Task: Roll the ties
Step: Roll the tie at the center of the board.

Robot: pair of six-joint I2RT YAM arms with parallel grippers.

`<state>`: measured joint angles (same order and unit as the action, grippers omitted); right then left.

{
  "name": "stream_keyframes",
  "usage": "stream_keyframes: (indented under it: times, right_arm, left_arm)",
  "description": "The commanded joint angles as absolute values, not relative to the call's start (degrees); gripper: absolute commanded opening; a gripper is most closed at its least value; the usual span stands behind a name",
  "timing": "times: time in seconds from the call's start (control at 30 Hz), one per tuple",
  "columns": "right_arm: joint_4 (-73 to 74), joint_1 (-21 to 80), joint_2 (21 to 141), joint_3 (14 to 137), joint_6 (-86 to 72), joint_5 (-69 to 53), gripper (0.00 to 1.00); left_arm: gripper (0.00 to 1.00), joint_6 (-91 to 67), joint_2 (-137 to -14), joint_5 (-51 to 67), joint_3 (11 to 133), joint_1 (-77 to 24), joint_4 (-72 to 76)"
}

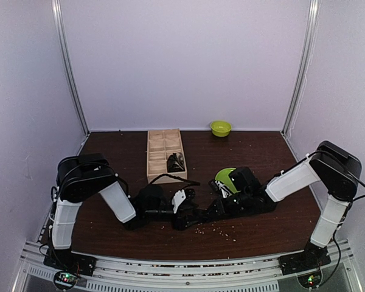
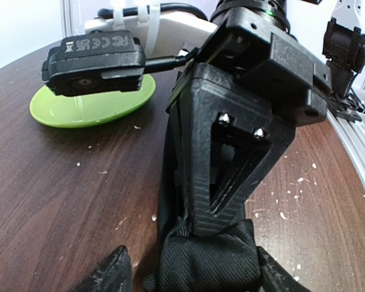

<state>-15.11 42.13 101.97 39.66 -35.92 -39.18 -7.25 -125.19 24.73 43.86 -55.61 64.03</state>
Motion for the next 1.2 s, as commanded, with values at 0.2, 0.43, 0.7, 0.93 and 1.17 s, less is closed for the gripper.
stream_keyframes:
  times: [0.2, 0.43, 0.7, 0.93, 1.17]
  right_arm:
    - [-11.96, 42.28, 102.01, 35.31, -37.46, -31.19, 0.00]
    - [-12.83, 42.11, 98.39, 34.22, -38.78, -30.71, 0.01]
    - [-13.33, 41.57, 92.08, 35.80, -42.89, -35.31, 0.32]
    - [-16.58, 42.69, 94.54, 38.63, -48.42, -40.02, 0.37]
    - [-16.90, 44.92, 98.34, 42.34, -50.03, -39.47, 0.37]
  left_arm:
    - [0.45, -8.90, -126.47, 24.61, 48.35, -56.51, 55.66]
    - [0.31, 4.72, -119.29, 21.85, 52.55, -56.52, 29.05]
    - [0.29, 11.99, -114.86, 18.31, 56.11, -56.75, 10.72]
    - [0.30, 12.83, -115.08, 16.91, 57.98, -57.04, 6.20]
    - [0.31, 12.96, -115.36, 17.10, 58.18, -57.13, 6.05]
